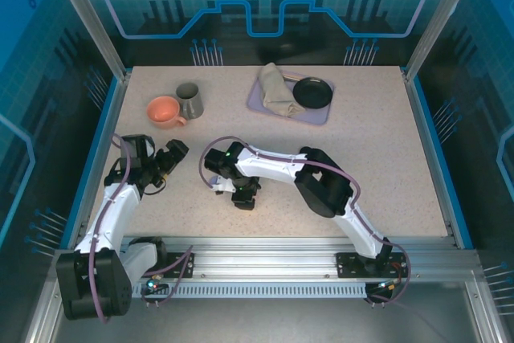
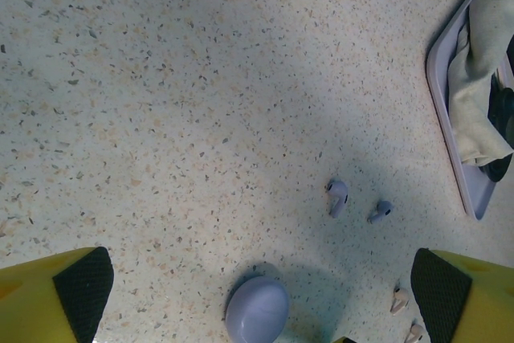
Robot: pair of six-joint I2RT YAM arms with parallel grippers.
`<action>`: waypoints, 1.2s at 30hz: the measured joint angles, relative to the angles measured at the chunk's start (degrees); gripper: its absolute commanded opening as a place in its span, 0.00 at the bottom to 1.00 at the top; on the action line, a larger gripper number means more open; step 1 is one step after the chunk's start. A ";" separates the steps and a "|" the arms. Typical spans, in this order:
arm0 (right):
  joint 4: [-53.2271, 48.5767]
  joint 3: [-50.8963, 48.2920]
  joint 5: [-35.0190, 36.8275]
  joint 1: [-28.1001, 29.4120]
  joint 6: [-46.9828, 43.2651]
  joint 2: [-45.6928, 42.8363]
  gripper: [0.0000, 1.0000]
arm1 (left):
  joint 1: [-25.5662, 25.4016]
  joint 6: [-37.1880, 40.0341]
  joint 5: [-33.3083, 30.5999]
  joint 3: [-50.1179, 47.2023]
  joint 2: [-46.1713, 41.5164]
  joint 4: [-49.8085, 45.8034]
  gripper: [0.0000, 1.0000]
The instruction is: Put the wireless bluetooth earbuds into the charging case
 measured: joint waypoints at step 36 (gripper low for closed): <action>37.75 -41.48 -15.04 -15.85 -9.62 -51.19 0.52 | -21.40 -0.09 30.32 13.33 13.97 12.52 0.86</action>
